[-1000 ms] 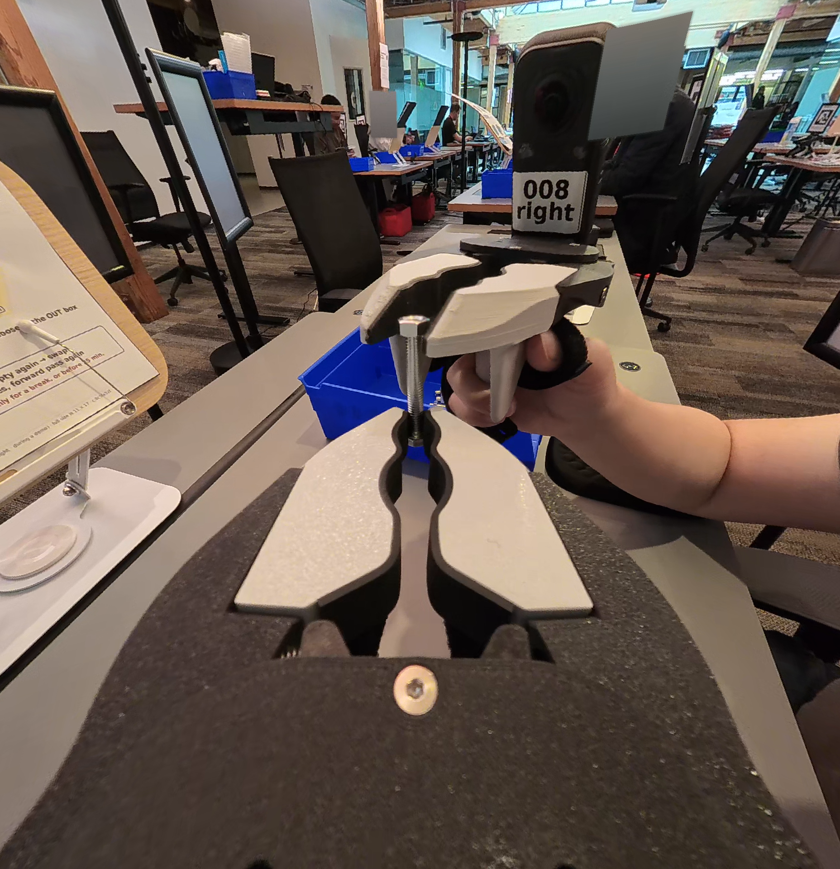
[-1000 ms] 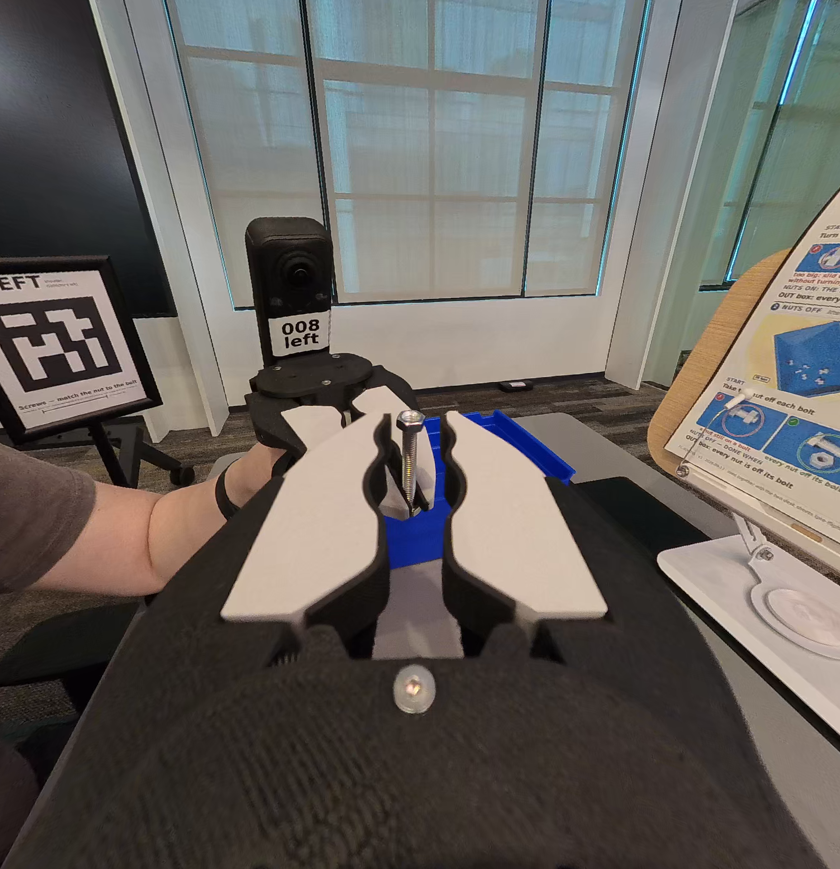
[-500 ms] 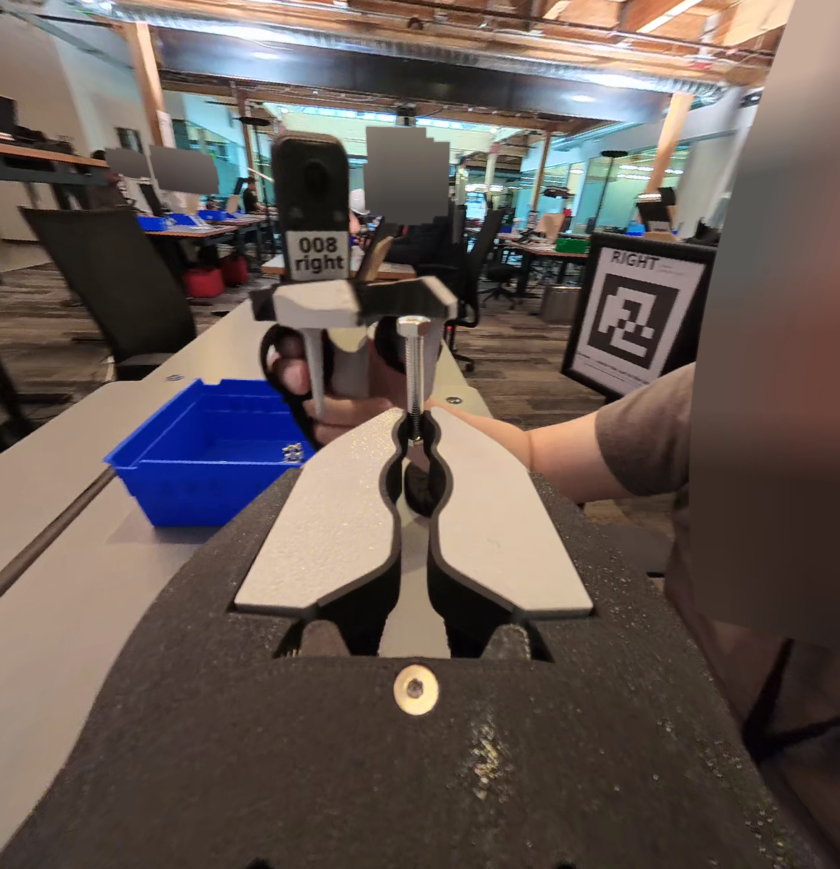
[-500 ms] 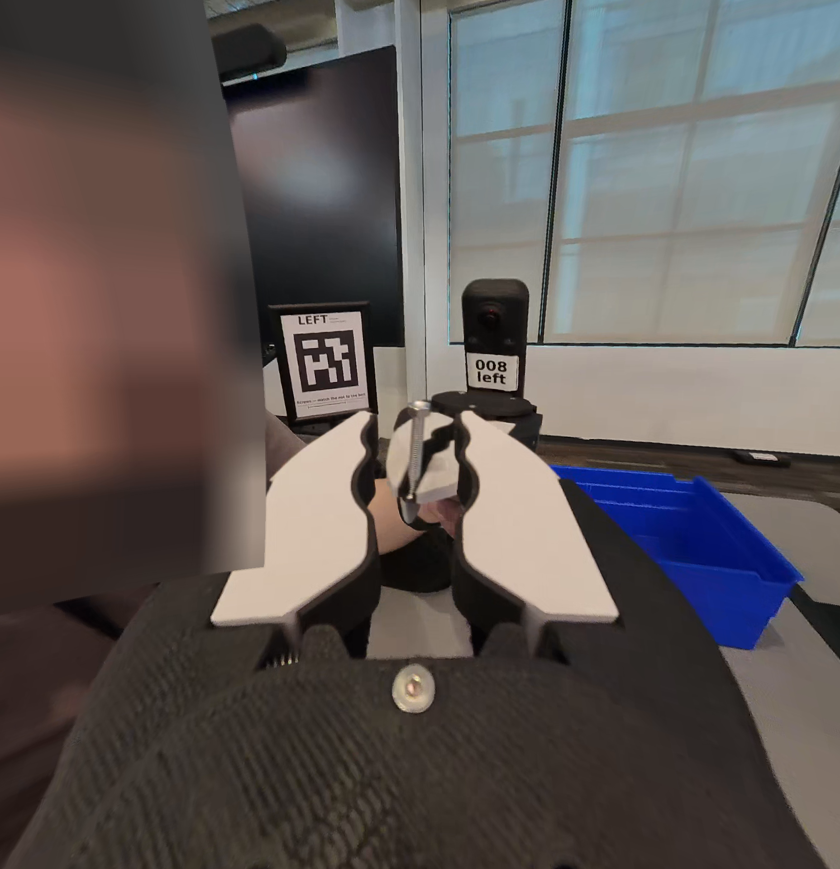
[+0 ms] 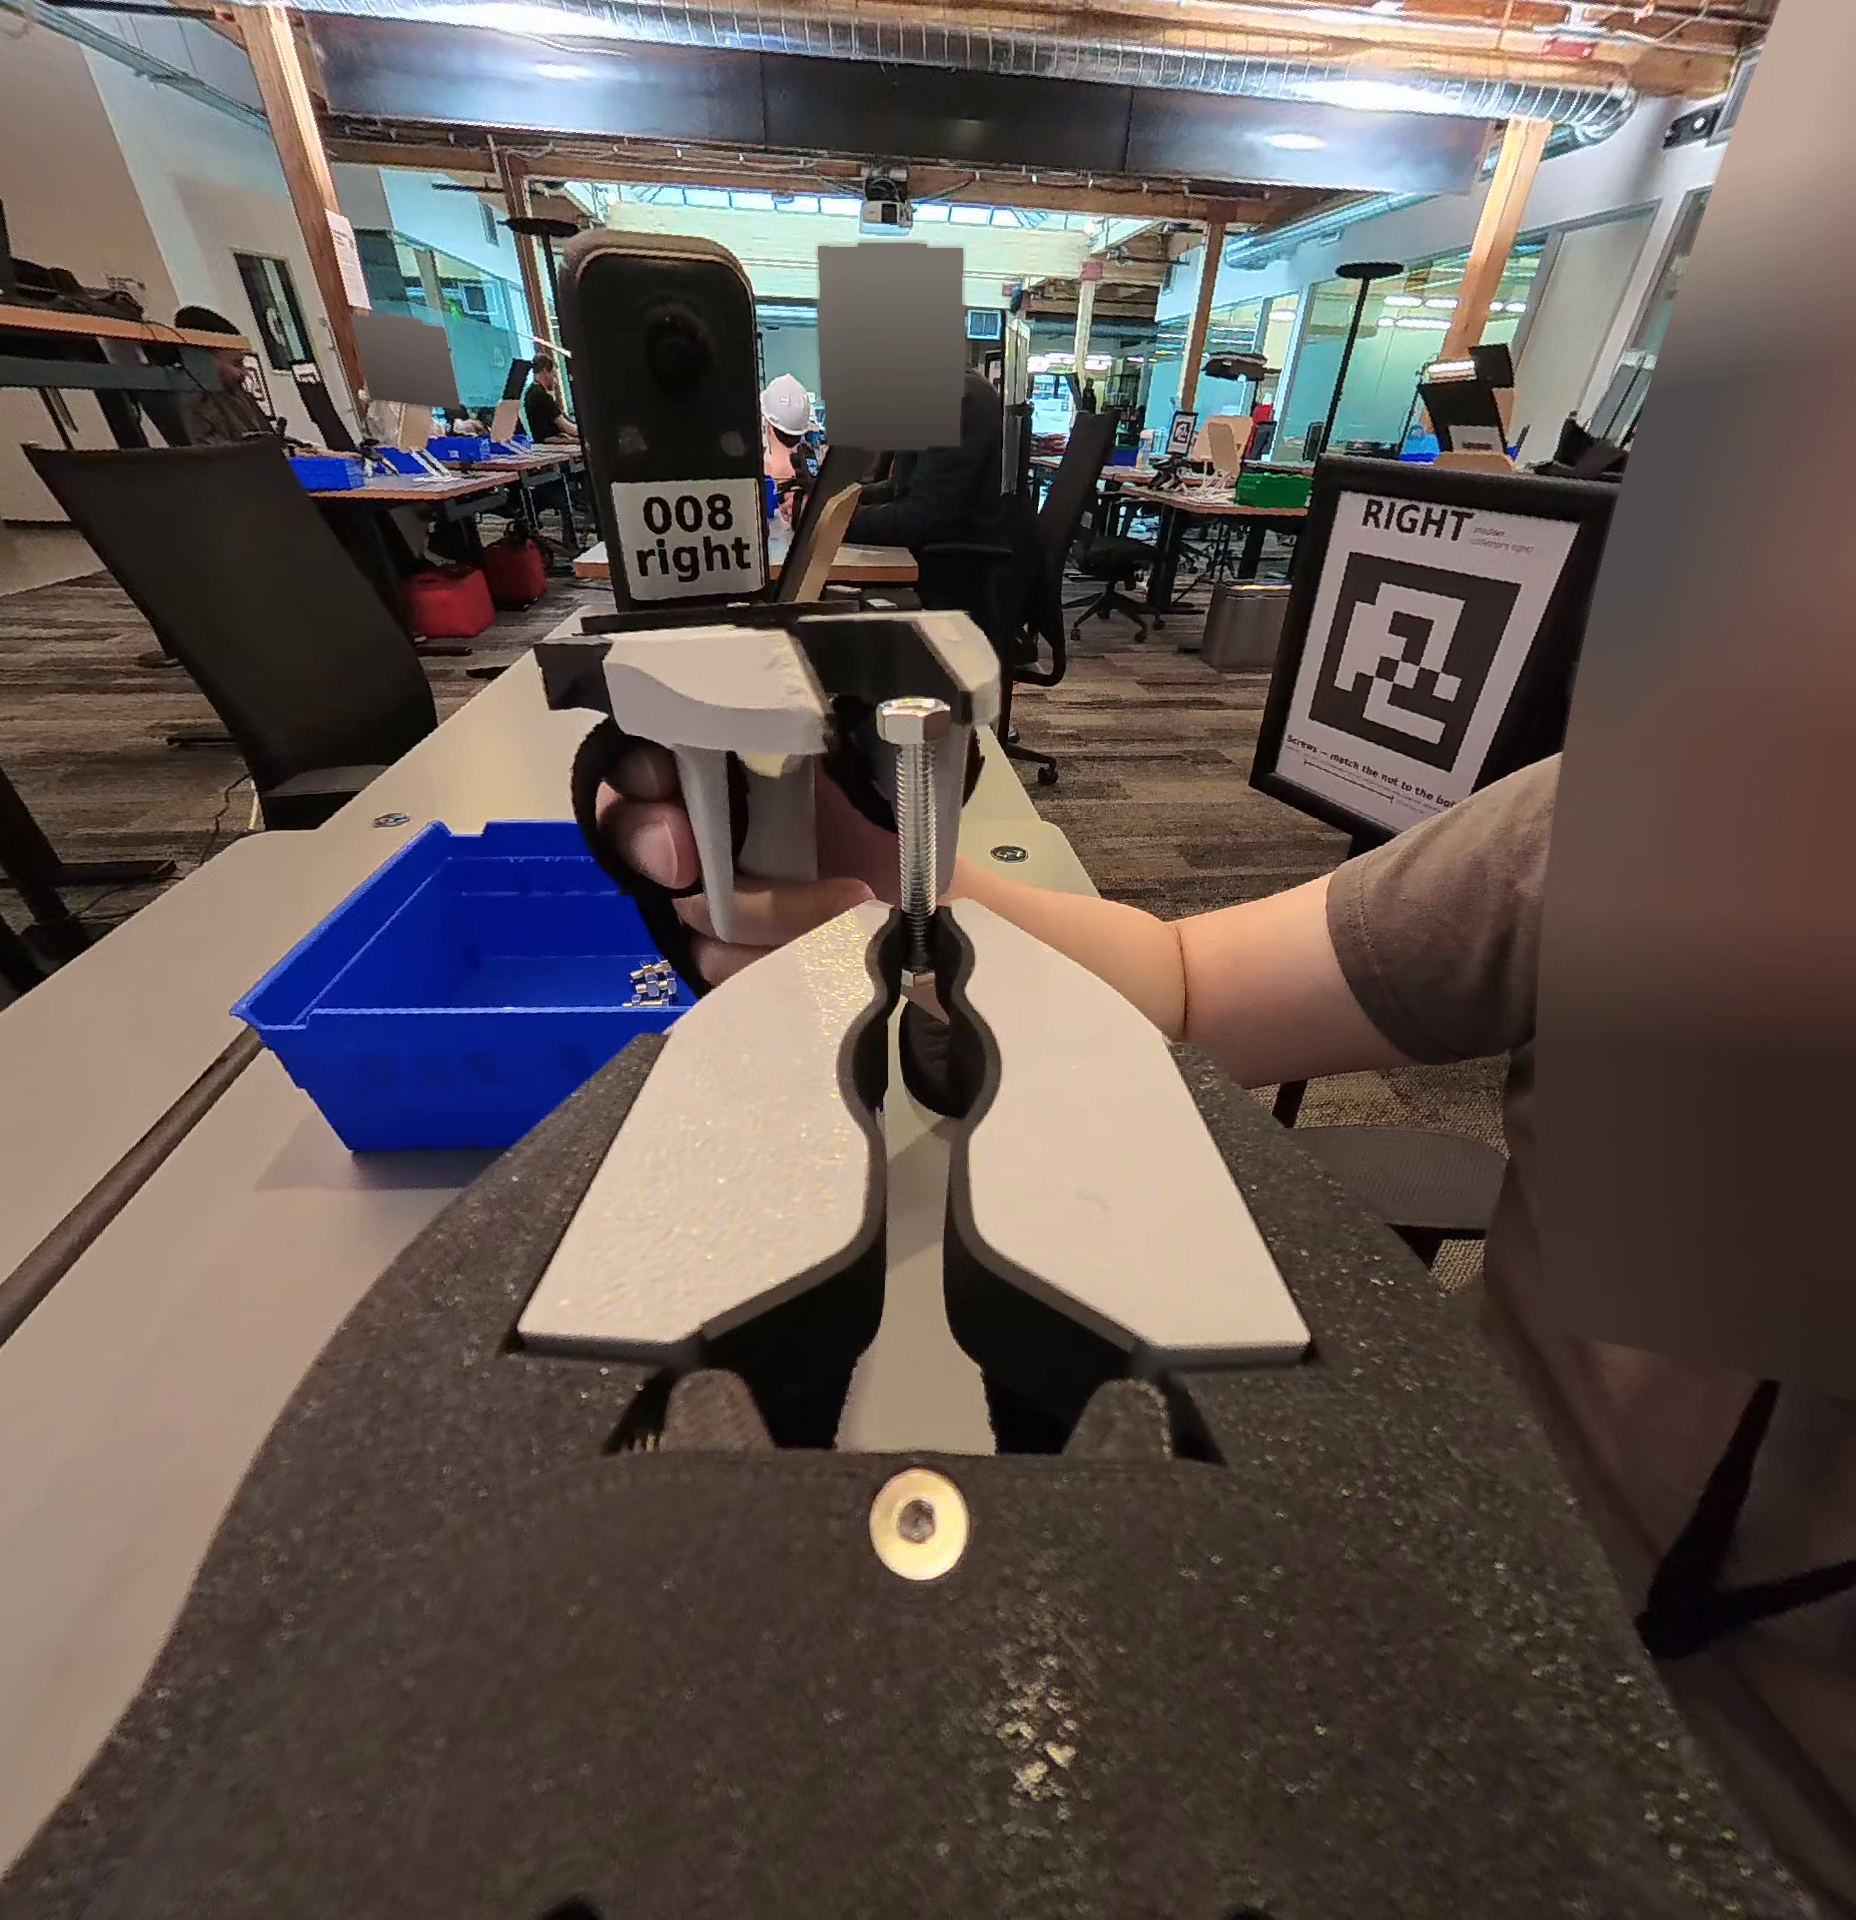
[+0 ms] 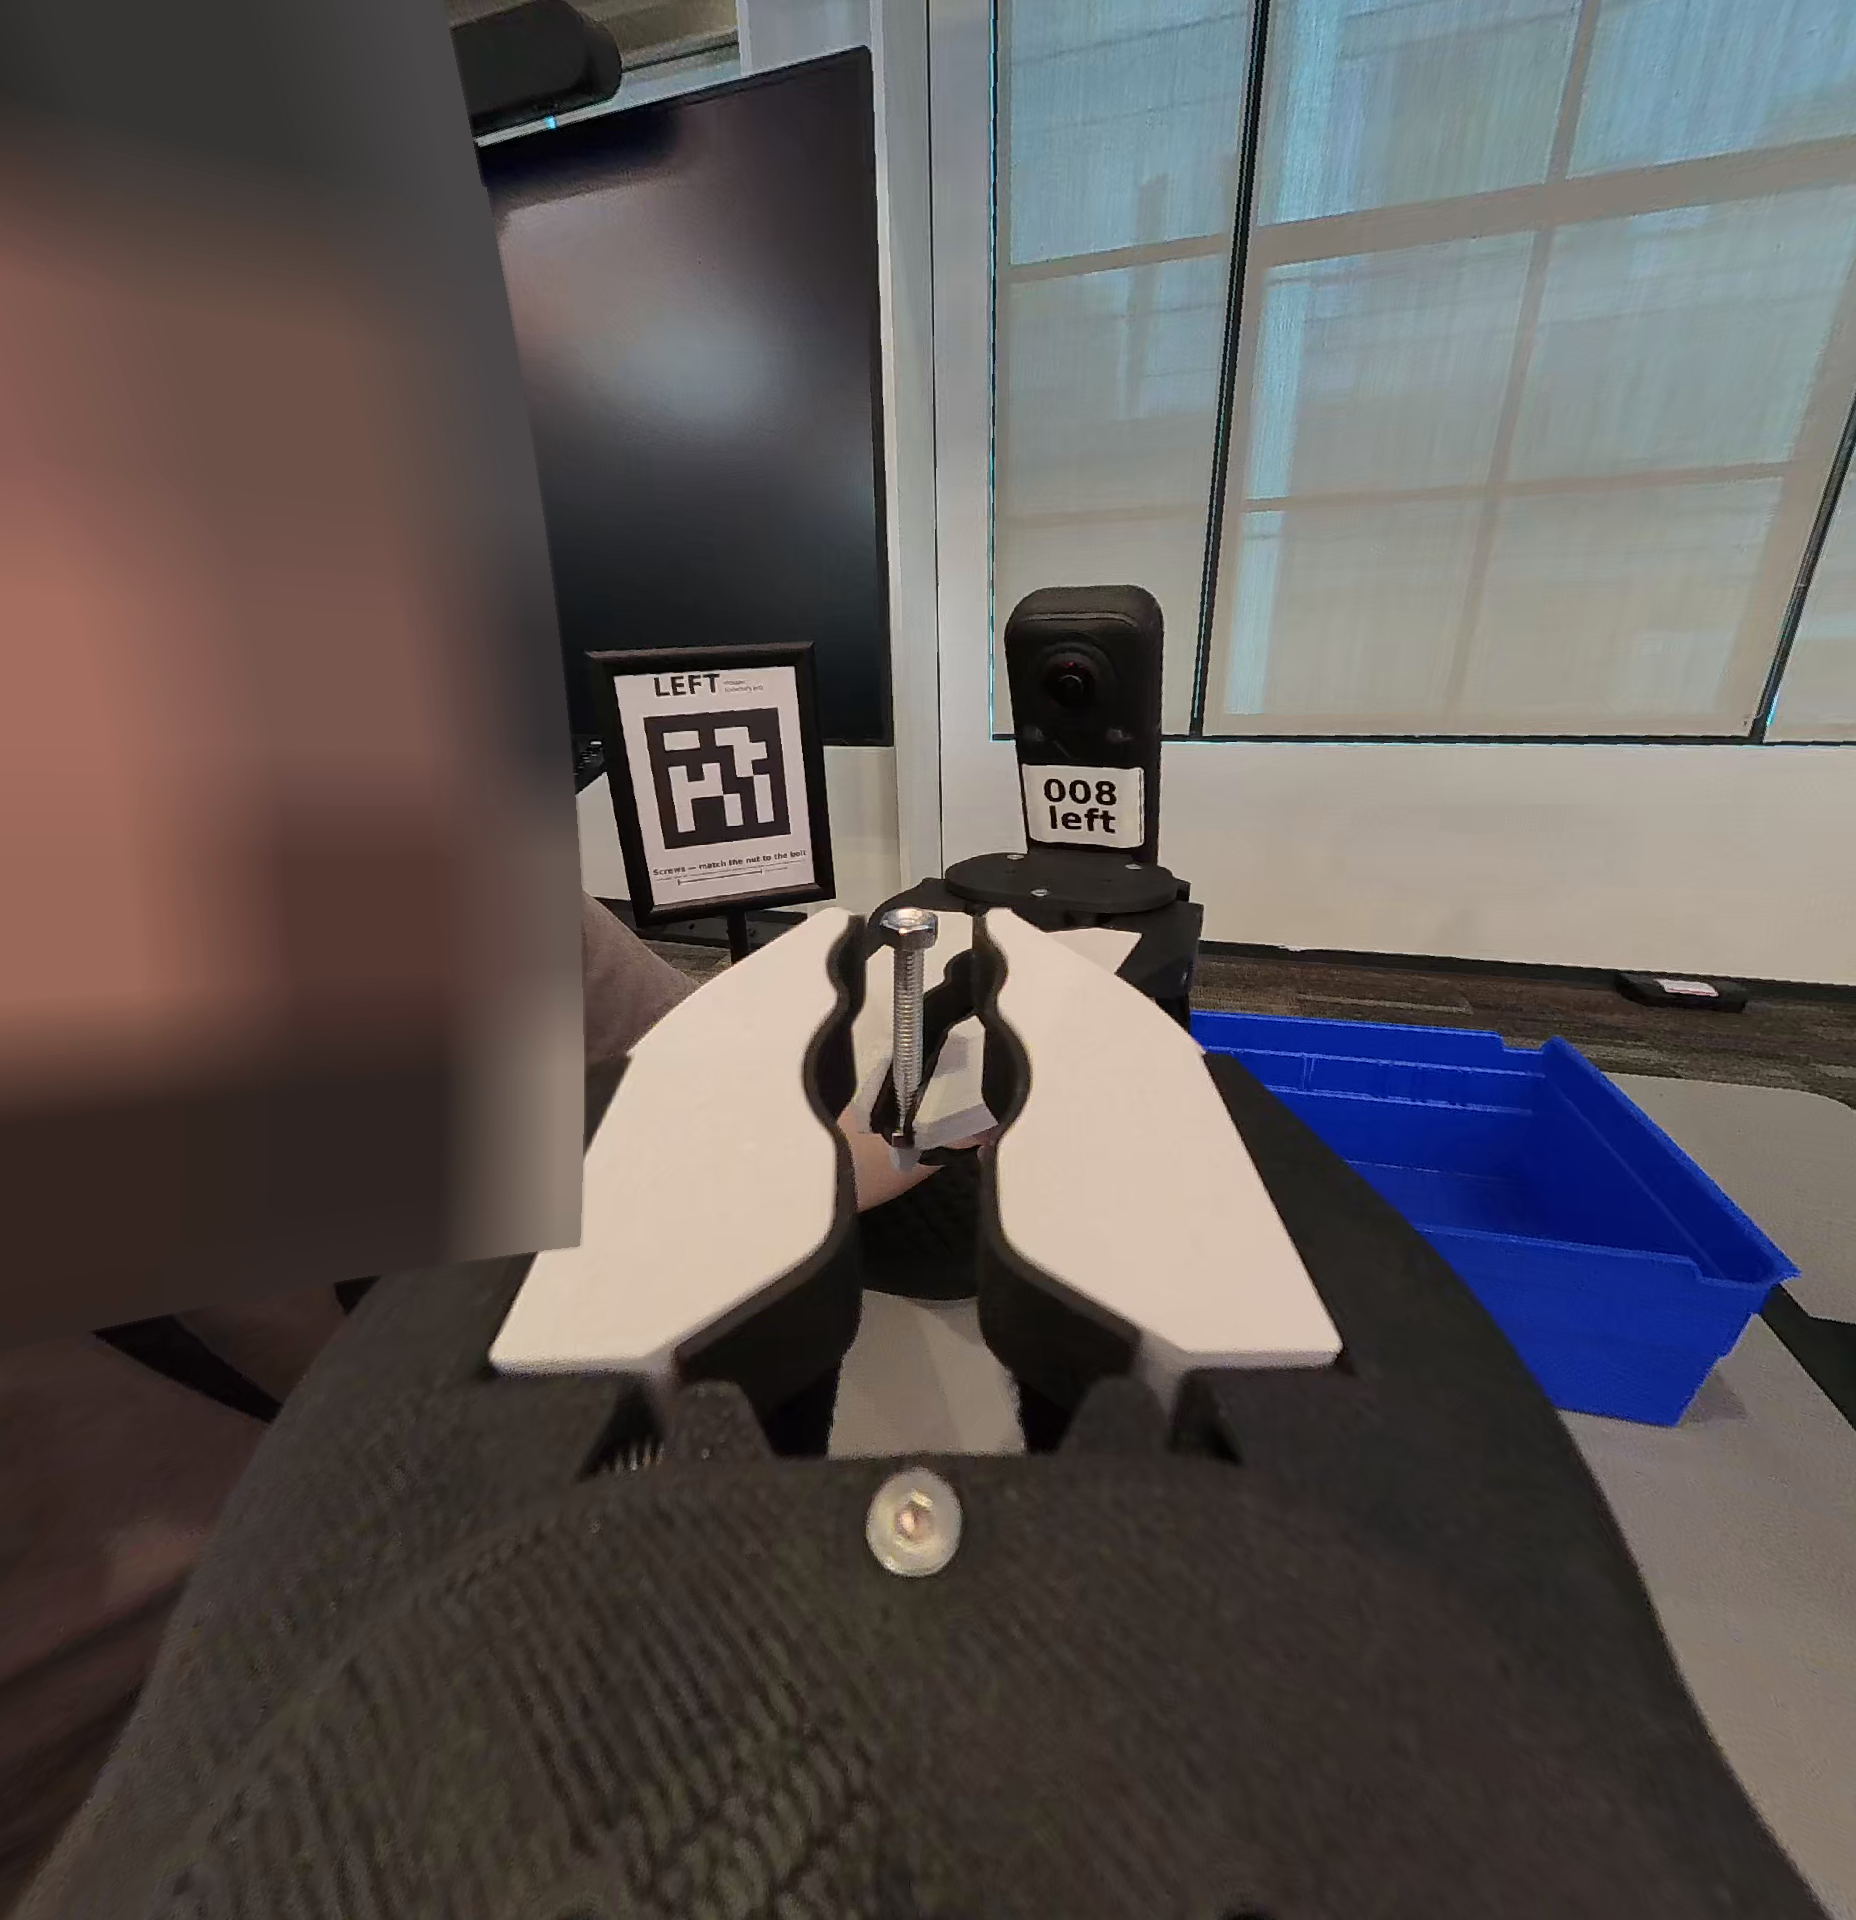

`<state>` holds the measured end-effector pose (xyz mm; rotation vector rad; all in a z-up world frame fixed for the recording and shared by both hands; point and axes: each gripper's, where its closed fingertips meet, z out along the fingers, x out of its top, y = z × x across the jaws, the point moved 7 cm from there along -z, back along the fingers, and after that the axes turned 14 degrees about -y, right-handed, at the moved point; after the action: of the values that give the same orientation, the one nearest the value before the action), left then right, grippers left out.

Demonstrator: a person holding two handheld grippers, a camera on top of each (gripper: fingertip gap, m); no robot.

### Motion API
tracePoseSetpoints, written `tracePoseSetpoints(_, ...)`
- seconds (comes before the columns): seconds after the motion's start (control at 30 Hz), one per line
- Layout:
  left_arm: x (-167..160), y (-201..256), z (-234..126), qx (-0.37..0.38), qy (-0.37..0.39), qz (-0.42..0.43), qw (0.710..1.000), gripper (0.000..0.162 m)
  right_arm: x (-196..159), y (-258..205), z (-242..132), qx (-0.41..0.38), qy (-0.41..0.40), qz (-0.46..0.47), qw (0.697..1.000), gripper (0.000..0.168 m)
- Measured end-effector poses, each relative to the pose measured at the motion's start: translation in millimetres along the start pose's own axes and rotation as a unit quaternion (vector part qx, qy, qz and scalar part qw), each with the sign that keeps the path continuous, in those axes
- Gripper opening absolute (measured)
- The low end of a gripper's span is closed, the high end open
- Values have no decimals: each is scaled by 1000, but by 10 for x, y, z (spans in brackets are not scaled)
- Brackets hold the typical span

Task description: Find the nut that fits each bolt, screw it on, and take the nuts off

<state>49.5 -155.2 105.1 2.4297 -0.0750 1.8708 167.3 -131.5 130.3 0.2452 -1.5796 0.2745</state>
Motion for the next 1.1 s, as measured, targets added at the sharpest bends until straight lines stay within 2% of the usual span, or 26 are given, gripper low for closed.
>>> tracePoseSetpoints(0.9, -16, 3, 4, -3, -7, -5, 1000, 5, -21, -5, 21, 3, -11, 0, 1000, 11)
tracePoseSetpoints(1.1, -26, 12, 5, 3, -27, 1, 1000, 5, -27, -19, 18, -3, -32, -8, 999, 11)
